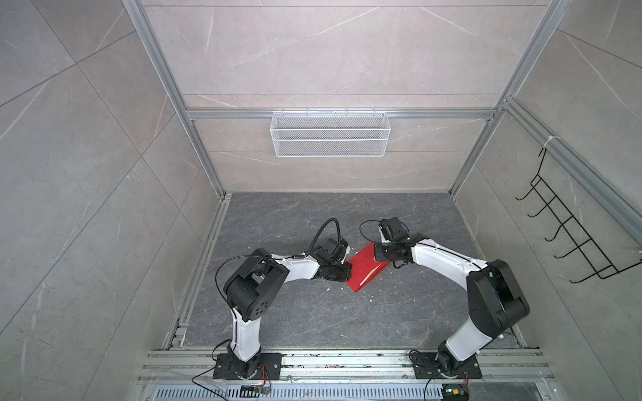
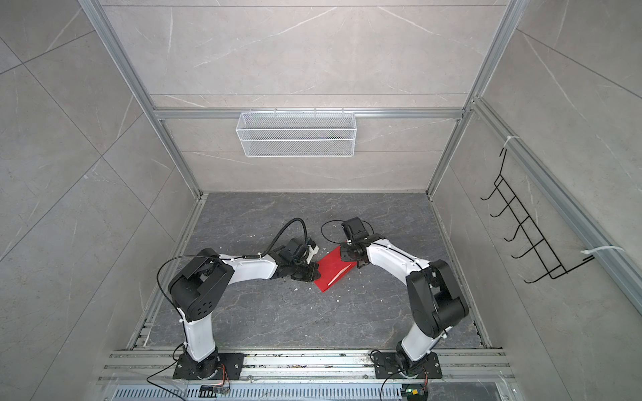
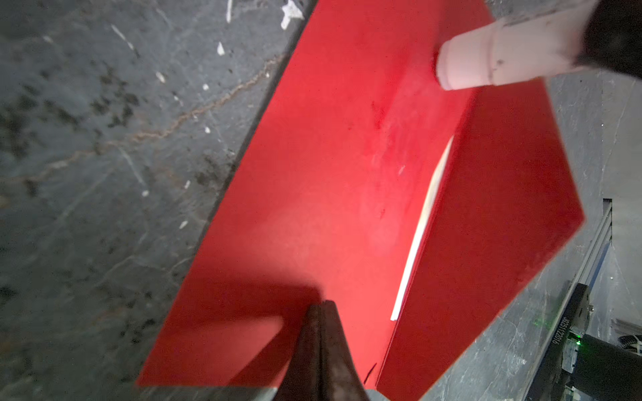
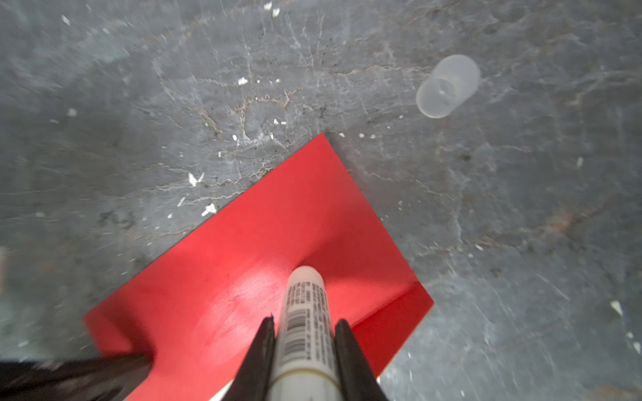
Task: Place the letter into the envelope and seal it
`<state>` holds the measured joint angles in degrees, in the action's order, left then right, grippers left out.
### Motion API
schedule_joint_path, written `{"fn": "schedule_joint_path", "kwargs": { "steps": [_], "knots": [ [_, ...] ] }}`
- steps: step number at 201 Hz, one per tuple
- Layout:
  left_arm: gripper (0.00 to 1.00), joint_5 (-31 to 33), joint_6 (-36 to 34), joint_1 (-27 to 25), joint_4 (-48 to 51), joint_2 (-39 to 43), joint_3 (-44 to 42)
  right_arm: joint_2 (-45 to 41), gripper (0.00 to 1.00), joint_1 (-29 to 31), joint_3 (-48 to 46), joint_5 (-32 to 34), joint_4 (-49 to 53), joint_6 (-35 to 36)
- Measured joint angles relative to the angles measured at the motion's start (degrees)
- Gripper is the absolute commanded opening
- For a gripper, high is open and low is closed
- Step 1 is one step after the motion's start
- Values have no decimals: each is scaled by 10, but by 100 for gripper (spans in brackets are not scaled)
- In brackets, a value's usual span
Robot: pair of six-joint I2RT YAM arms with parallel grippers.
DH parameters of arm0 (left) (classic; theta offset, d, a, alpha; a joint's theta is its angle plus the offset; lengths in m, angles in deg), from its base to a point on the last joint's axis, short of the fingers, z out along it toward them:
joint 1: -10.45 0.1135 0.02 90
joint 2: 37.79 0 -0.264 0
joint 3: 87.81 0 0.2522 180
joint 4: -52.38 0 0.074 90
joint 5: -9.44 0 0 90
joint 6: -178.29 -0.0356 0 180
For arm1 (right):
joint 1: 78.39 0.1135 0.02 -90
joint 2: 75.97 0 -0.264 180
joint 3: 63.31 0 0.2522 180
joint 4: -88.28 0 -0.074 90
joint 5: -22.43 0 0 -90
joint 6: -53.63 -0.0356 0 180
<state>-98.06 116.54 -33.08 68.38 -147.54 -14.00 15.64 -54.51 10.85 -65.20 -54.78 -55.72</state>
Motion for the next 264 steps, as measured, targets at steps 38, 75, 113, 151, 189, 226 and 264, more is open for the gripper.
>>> {"fn": "schedule_joint_path", "kwargs": {
  "steps": [38,75,113,151,189,226,264],
  "knots": [
    [0,0,0,0,0,0,0,-99,0,-49,-13,-45,-25,-20],
    [0,0,0,0,0,0,1,-103,0,-57,-13,-87,-41,-23],
    [0,0,0,0,1,0,1,-63,0,-28,-13,-86,-41,-3],
    [0,0,0,0,1,0,1,-6,0,63,5,-30,-17,39],
    [0,0,0,0,1,0,1,19,0,89,8,9,-4,61],
    [0,-1,0,0,1,-1,1,48,0,100,20,37,2,75],
    [0,-1,0,0,1,-1,1,66,0,113,33,58,10,85]
  ]
}}
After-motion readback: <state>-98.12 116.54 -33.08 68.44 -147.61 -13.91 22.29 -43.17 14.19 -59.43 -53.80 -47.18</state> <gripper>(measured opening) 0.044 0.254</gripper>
